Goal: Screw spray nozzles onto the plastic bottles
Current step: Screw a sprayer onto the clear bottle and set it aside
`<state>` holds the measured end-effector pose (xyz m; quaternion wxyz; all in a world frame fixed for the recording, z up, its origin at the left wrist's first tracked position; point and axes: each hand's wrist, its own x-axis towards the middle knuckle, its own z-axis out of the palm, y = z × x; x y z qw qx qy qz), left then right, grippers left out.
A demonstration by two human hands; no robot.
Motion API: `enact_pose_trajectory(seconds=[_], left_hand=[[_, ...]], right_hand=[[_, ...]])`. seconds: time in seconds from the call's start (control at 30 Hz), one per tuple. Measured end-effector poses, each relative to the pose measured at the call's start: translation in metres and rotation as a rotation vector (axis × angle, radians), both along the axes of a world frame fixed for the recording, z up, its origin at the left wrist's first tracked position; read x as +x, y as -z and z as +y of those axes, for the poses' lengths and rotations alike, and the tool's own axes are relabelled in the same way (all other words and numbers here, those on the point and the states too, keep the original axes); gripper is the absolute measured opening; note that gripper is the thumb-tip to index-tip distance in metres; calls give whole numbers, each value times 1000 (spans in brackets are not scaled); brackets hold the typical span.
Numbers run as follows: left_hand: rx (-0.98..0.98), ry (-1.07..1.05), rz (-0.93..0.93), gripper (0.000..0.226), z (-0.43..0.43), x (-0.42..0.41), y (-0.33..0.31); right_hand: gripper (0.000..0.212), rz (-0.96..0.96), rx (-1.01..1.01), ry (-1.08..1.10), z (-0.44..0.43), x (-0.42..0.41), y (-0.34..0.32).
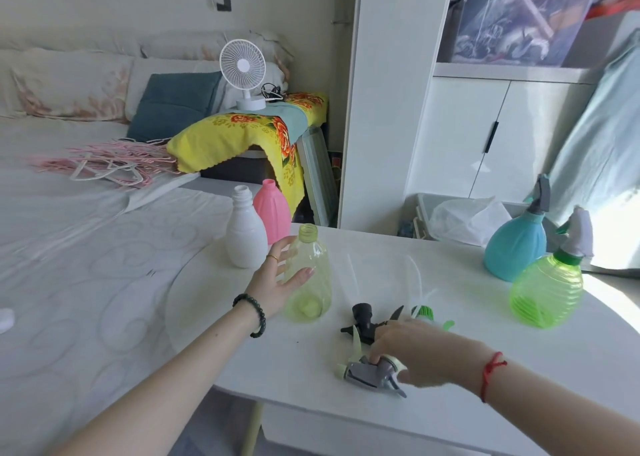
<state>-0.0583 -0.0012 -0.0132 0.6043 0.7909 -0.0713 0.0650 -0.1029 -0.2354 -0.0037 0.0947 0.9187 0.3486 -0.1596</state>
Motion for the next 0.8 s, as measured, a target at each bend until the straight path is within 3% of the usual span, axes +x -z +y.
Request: enact_pose_trajectory(seconds=[0.1, 0.17, 0.23, 0.33, 0.4, 0.47, 0.57, 0.8], left_hand=[[4, 3, -2, 47, 0, 1, 1], [1, 1, -6, 47, 0, 2, 2], [-5, 1, 0, 46, 0, 3, 2], [-9, 7, 10, 45, -2, 4, 4], [-15, 9, 10, 46, -2, 4, 6], [-22, 11, 10, 46, -2, 3, 6], [-24, 13, -1, 45, -3, 2, 6], [-34, 27, -6, 45, -3, 3, 8]], right_hand=[[19, -84, 15, -45, 1, 1, 1], [18, -79, 159, 1, 0, 7, -17], [19, -120, 446, 84, 0, 17, -51], [18, -191, 1111, 191, 9, 30, -117], [9, -110, 1525, 249, 19, 35, -160], [2, -11, 1754, 285, 28, 40, -194], [8, 7, 1800, 289, 43, 43, -214], [15, -63, 1698, 320, 60, 52, -208]])
